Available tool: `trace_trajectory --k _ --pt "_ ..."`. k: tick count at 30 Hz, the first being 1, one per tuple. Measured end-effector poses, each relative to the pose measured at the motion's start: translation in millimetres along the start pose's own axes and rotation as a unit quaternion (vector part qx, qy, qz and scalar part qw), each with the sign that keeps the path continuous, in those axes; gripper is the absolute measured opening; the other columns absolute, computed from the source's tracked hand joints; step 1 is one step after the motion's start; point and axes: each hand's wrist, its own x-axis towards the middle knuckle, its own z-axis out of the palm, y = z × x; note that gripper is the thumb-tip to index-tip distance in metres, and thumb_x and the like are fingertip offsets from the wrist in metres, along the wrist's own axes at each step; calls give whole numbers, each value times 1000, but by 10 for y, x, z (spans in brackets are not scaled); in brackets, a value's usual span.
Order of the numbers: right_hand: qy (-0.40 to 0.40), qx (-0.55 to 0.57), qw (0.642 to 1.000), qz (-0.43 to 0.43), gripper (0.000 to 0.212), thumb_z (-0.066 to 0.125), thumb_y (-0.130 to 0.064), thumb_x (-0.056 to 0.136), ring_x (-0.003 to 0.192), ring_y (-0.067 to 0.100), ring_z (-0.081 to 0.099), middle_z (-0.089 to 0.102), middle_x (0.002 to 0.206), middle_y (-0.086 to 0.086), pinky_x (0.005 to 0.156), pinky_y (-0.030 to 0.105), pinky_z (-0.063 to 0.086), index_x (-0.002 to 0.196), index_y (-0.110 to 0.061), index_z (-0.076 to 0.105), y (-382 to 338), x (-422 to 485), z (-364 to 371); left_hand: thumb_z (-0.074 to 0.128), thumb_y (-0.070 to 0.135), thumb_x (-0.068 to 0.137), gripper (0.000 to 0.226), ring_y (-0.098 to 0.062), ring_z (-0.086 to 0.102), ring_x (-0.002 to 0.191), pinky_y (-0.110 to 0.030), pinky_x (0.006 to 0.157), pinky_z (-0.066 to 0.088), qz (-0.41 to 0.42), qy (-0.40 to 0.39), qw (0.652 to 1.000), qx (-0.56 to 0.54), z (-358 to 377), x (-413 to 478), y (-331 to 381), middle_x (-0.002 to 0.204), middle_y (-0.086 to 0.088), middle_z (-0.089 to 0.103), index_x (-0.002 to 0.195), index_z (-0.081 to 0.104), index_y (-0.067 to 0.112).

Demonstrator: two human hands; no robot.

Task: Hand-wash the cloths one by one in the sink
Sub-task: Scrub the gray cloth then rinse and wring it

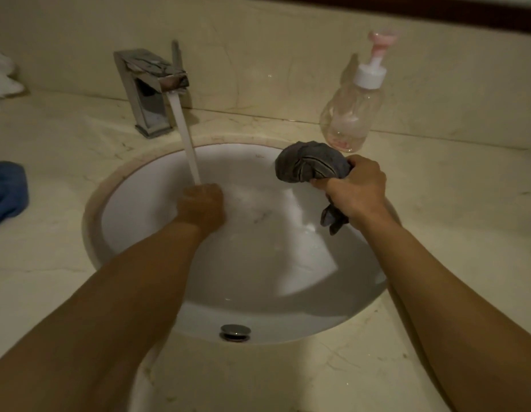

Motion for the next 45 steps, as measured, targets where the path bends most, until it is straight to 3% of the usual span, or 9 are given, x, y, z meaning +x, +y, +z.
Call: trace_trajectory --k 6,11,16,19,23,28,34,40,45 --pt "-1 -8 1000 -5 27 87 -29 70 81 26 72 74 82 5 78 41 61 87 -22 68 -1 -4 7 33 46 105 59 -31 18 150 -62 117 19 190 -106 971 -97 -90 -175 836 164 -8 17 155 23 18" --pt "3 -21 1000 -16 31 87 -31 70 85 28 71 75 88 7 77 40 59 92 -21 69 16 -7 20 25 70 98 78 -28 -1 153 -72 114 1 363 -145 917 -84 70 -436 1423 167 -2 2 159 5 25" --pt "-5 -14 1000 -14 27 86 -30 71 82 26 71 74 81 4 78 41 60 89 -22 68 10 -11 3 24 66 100 77 -29 0 155 -62 119 -1 269 -135 953 -21 170 -210 858 169 -4 1 160 3 23" --pt "-10 -6 1000 -10 28 87 -28 71 81 24 71 73 80 2 77 38 59 91 -22 69 4 -14 2 21 61 102 70 -27 17 151 -59 119 15 211 -76 974 35 185 -31 303 165 -6 16 158 19 18" --pt "-5 -7 1000 -7 30 87 -28 72 83 25 71 73 84 3 78 39 59 94 -21 69 -3 -21 4 41 36 102 40 -32 41 134 -49 97 50 138 -28 987 80 151 43 -5 144 -10 43 136 46 14" --pt "-8 -12 1000 -7 31 87 -28 71 83 25 71 74 85 2 80 38 59 97 -19 72 -9 -29 12 49 19 97 32 -32 58 115 -41 91 48 59 -8 998 27 35 23 141 126 -10 59 128 49 12" --pt "-12 -12 1000 -9 29 86 -28 71 83 24 70 73 84 2 75 33 56 94 -21 70 -3 -21 10 40 46 102 50 -34 44 126 -47 101 40 173 -3 983 -57 15 -16 579 143 -15 42 138 42 12" --pt "2 -4 1000 -22 31 85 -24 72 87 25 68 72 90 2 79 38 57 98 -20 68 0 -45 -2 43 73 92 78 -26 37 138 -58 115 23 391 -25 910 -135 107 -290 1241 151 -4 38 149 31 21" --pt "6 -7 1000 -22 38 87 -27 71 89 26 68 73 93 3 79 40 58 105 -17 71 5 -42 13 35 76 92 85 -27 24 146 -63 113 17 399 -38 911 -94 217 -349 1285 162 -2 21 155 16 23"
